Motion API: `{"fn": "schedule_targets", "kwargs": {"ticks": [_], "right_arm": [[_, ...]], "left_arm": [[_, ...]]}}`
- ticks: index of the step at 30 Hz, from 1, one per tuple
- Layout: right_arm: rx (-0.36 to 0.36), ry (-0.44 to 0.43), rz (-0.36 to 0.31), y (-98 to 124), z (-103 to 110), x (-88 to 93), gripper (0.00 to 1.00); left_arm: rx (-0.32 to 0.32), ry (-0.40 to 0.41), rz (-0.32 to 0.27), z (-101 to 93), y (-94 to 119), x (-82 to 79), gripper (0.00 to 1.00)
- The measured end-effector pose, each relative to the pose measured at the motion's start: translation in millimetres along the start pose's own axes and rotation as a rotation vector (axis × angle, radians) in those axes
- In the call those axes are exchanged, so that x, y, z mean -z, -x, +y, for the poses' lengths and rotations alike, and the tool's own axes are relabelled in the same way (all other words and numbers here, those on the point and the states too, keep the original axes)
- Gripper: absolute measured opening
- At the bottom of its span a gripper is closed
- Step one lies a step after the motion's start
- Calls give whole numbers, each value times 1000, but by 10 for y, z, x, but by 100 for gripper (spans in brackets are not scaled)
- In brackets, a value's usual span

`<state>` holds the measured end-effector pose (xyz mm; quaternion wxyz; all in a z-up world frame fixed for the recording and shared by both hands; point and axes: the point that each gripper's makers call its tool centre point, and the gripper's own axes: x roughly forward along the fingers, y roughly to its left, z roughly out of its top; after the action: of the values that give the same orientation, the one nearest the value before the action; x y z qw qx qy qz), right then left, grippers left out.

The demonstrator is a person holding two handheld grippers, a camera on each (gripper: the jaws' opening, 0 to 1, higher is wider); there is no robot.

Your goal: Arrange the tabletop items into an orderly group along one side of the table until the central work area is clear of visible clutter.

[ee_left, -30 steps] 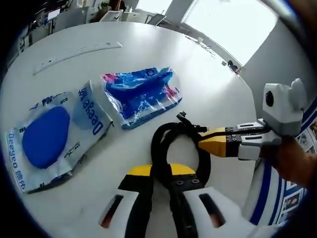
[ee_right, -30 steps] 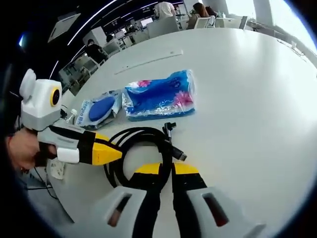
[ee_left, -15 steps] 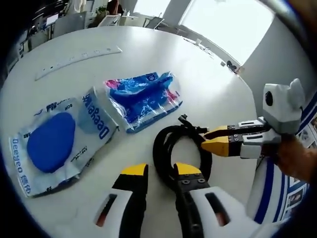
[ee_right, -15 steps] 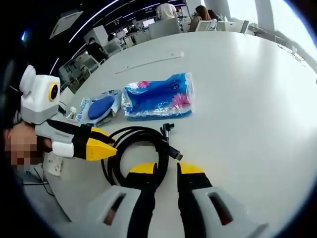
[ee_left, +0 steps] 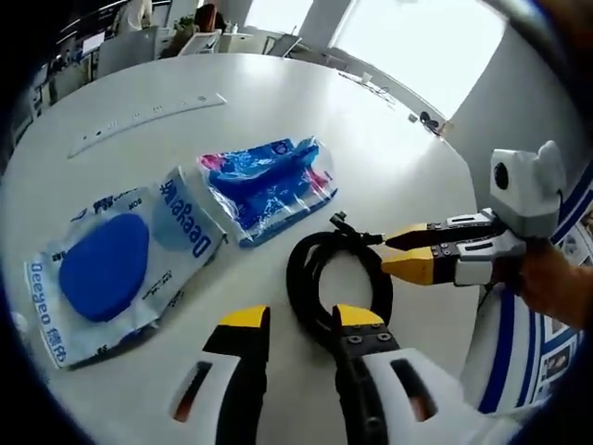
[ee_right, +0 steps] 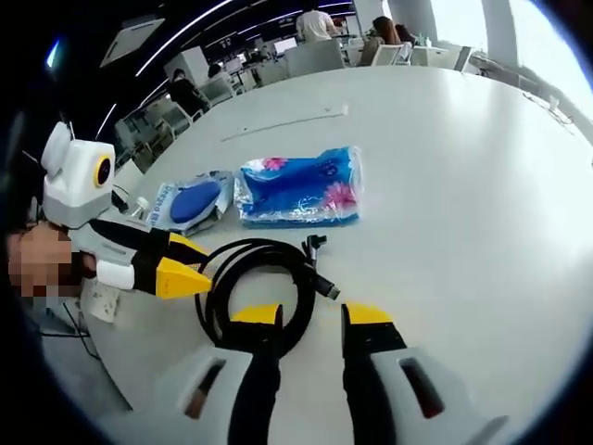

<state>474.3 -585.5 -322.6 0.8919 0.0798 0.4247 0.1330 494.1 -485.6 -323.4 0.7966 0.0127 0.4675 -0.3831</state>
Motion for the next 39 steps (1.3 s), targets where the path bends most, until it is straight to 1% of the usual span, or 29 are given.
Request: {"fn": "schedule_targets", "kwargs": {"ticks": [4,7,11,13,16,21,23,27,30,33,36,39], "right_arm": [[-14,9,-5,2,29,-19,30],[-20,20,-9,33,60,-46,32],[-29,30,-17,56,85,-83,39],[-37,35,-18,70,102,-105,40],[-52,50,-27,98,154,-163,46],[-74,69,-43,134,224,-258,50],[-85,70,-46,141,254,-285,53],[-101,78,-49,155,308,-319,55],[-112,86,-48,159,356,-333,58],[-128,90,-53,166,407,-361,59],[-146,74,-62,174,447,-388,60],[-155,88,-62,173,493,-405,63]], "left_arm": [[2,-3,-8,0,45,-6,28],[3,-5,-10,1,74,-6,30],[6,-9,-18,8,117,-11,32],[12,-13,-27,4,144,-21,34],[15,-20,-35,-2,187,-26,37],[16,-20,-51,32,279,-52,40],[25,-21,-57,28,313,-60,44],[24,-36,-59,45,384,-53,47],[22,-32,-69,81,436,-63,49],[22,-36,-78,105,495,-75,51],[29,-39,-87,125,553,-84,55],[33,-40,-90,147,612,-74,58]]}}
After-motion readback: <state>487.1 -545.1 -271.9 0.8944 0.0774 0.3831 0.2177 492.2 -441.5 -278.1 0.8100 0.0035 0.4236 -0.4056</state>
